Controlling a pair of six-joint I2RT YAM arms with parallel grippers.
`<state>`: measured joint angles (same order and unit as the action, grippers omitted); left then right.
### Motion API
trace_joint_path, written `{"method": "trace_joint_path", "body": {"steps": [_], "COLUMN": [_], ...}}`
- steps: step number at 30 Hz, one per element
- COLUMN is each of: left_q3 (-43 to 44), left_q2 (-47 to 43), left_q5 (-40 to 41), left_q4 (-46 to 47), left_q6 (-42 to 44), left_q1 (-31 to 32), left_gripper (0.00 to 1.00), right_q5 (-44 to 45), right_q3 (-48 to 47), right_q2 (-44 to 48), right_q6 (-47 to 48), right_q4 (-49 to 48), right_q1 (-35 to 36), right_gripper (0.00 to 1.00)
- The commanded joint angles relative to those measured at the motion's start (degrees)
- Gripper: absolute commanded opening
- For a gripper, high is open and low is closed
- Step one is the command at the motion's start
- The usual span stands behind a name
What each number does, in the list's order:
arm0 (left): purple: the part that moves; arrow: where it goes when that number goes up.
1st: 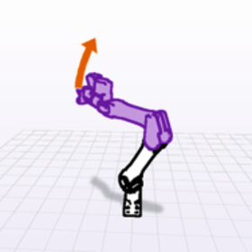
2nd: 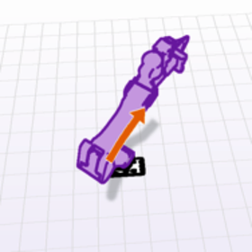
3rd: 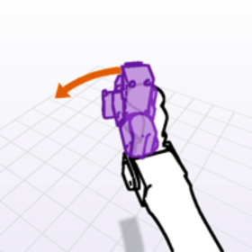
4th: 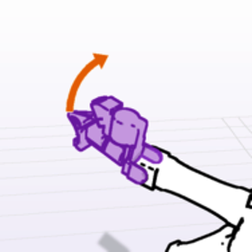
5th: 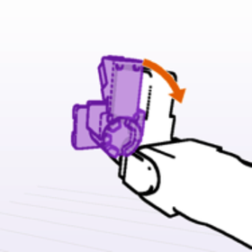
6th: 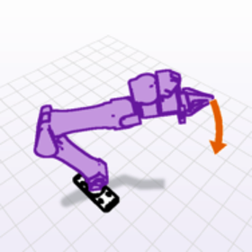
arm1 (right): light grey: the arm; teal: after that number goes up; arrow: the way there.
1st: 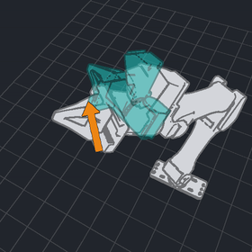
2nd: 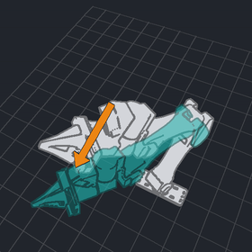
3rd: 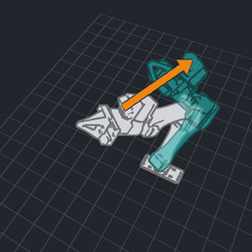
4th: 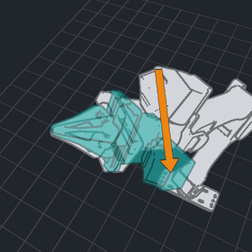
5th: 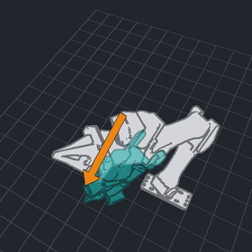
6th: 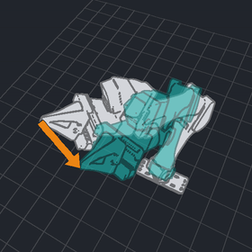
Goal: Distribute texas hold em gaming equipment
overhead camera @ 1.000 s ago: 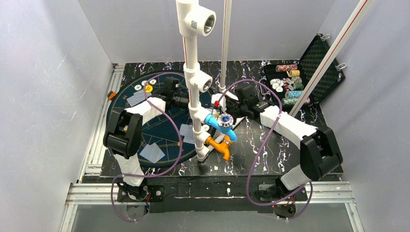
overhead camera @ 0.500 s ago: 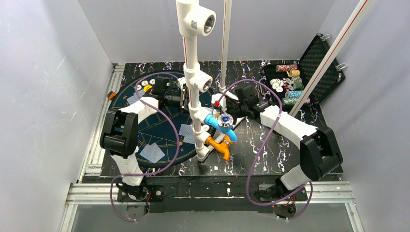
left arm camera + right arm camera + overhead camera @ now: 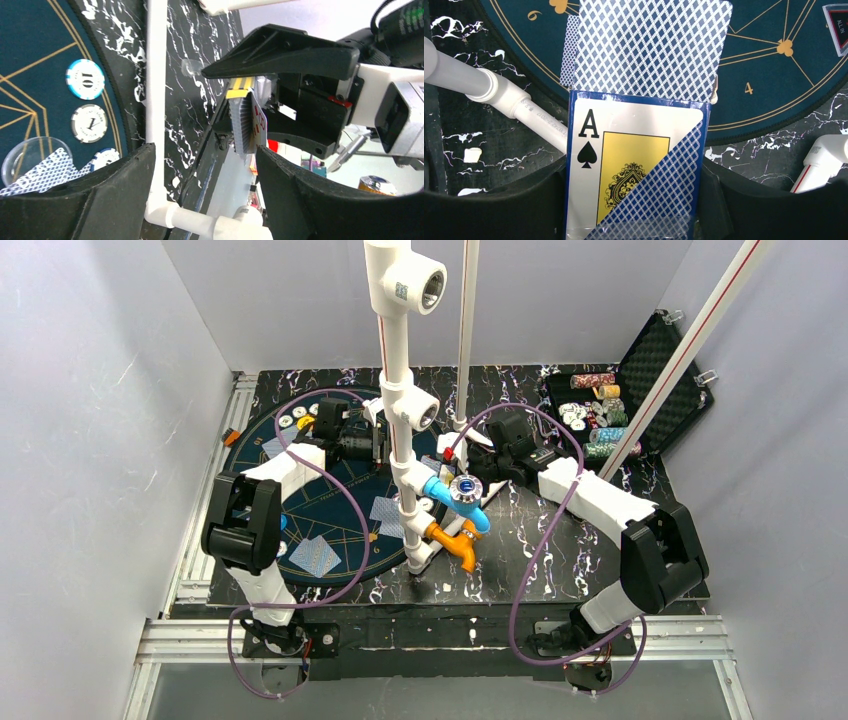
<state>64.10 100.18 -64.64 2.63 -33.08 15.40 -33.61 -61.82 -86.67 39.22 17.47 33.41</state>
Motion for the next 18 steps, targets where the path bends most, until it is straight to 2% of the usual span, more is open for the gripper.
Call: {"method": "trace_joint_path", "body": {"steps": [1,5,12,16,18], "left_q3": [-1.13,-0.93,-1.57,-3.13,-3.79], "left_q2": [-3.36,-1.92,-4.31,-3.2,-3.12], "left_q5": [6.64,8.0,3.91,0.36,-1.33], "left_q4": [-0.12,-0.42,5.11,13.32,15.12], "left_q6": [-1.11,-1.12,-3.98,-10.13,-10.26], "left_q1": [-0.55,-1.43,-1.07,0.37,2.29], "left_gripper": [0.69,0.65,0.71,0.67,0.65], "right_q5": [-1.11,-0.85,-0.56,-0.58,-0.67], "right_q3": [-2.87,-2.78,-2.34,-2.42,-2.6], "right_q2": [0.19,0.35,0.37,0.29,0.28], "right_q6": [0.66,0.76,0.58,0.57,0.58], "right_q4": [-0.43,-0.1,0.19,0.19,0.28], "right_q1": [0.06,0.08,0.08,0.08,0.08], "right_gripper": [0.01,0.01,0.01,0.01,0.01]}}
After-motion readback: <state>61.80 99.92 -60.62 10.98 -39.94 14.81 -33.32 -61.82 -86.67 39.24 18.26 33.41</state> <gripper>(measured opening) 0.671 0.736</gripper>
